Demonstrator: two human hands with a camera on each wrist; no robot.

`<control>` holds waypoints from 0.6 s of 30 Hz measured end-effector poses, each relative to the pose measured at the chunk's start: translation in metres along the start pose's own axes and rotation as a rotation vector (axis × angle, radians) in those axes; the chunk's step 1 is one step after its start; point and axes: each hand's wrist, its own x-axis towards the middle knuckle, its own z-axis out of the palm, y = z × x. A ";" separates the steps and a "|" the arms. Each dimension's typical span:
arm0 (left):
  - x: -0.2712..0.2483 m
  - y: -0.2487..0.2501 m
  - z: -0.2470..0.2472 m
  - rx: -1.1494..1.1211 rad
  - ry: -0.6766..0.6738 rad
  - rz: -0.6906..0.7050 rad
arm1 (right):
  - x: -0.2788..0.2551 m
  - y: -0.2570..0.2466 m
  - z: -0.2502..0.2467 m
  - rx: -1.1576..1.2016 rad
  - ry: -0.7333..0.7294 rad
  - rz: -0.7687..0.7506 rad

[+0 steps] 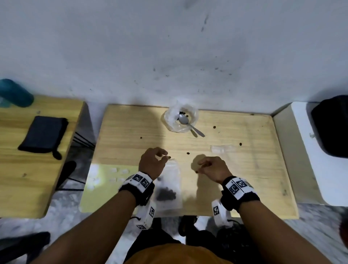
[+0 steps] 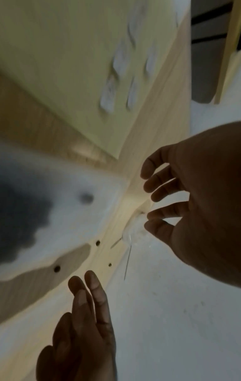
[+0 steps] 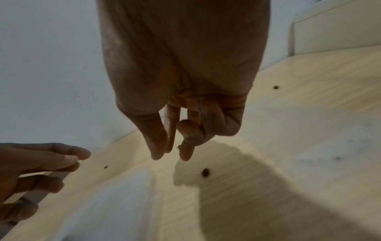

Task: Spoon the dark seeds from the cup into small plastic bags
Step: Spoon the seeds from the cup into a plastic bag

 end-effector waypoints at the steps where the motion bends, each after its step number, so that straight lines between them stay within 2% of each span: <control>1: 0.002 0.009 0.009 -0.038 -0.030 0.009 | 0.002 0.008 -0.009 0.010 0.044 0.025; 3: 0.006 0.028 0.031 -0.092 -0.145 -0.017 | 0.004 0.026 -0.030 0.015 0.107 0.084; 6: 0.008 0.052 0.070 -0.161 -0.345 -0.129 | 0.008 0.057 -0.055 0.001 0.181 0.171; 9: 0.009 0.067 0.110 -0.137 -0.453 -0.193 | 0.013 0.080 -0.068 -0.010 0.214 0.234; 12: 0.012 0.081 0.143 -0.125 -0.468 -0.227 | 0.018 0.093 -0.077 -0.074 0.211 0.255; 18: 0.020 0.101 0.175 -0.179 -0.358 -0.291 | 0.027 0.094 -0.071 -0.286 0.169 0.261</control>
